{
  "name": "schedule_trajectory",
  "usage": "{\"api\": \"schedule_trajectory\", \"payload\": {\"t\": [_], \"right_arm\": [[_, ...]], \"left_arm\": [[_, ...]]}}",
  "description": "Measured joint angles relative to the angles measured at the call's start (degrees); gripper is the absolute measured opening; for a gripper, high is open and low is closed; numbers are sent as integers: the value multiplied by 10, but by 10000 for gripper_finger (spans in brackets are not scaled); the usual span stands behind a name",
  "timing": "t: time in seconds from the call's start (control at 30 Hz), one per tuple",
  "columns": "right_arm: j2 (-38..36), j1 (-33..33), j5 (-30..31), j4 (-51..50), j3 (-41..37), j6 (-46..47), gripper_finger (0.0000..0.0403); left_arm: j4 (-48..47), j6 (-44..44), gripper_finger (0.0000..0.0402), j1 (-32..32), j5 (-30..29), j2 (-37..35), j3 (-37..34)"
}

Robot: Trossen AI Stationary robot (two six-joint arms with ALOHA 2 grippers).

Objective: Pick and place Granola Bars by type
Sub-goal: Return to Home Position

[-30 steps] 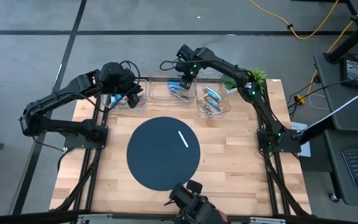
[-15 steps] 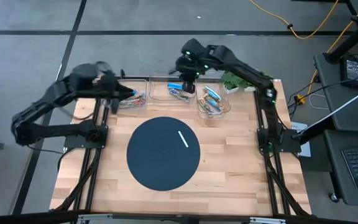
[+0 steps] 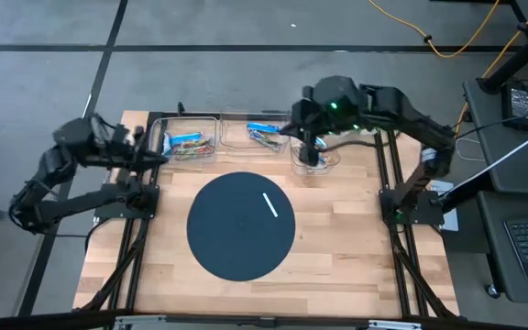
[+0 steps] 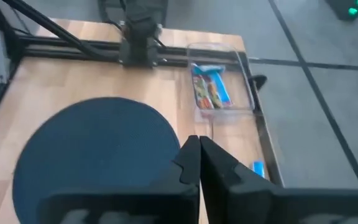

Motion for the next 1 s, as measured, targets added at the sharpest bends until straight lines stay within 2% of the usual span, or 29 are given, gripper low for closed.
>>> {"api": "schedule_trajectory", "payload": {"t": [0.1,0.2,0.3,0.47,0.57,0.63,0.73,0.83,1.0], "right_arm": [[-46,20,49,5,-71,35,4],[-117,29,77,63,-203,75,4],[-213,33,60,224,-388,95,5],[-377,20,-15,542,-727,171,4],[-457,10,-17,677,-885,242,4],[-496,10,-15,749,-959,266,5],[-537,11,2,822,-1028,289,5],[-557,10,24,835,-1057,305,5],[-561,10,26,837,-1056,307,5]], "left_arm": [[58,-12,1,0,32,-13,-76],[149,-17,1,0,61,-13,-162],[243,-35,1,0,69,-4,-249],[313,-43,1,2,64,1,-373],[337,-69,1,0,88,0,-431],[346,-81,2,-8,112,0,-452],[347,-85,1,-37,88,-1,-466],[361,-103,2,-71,-7,-6,-468],[432,-97,1,-148,-138,-22,-469]]}}
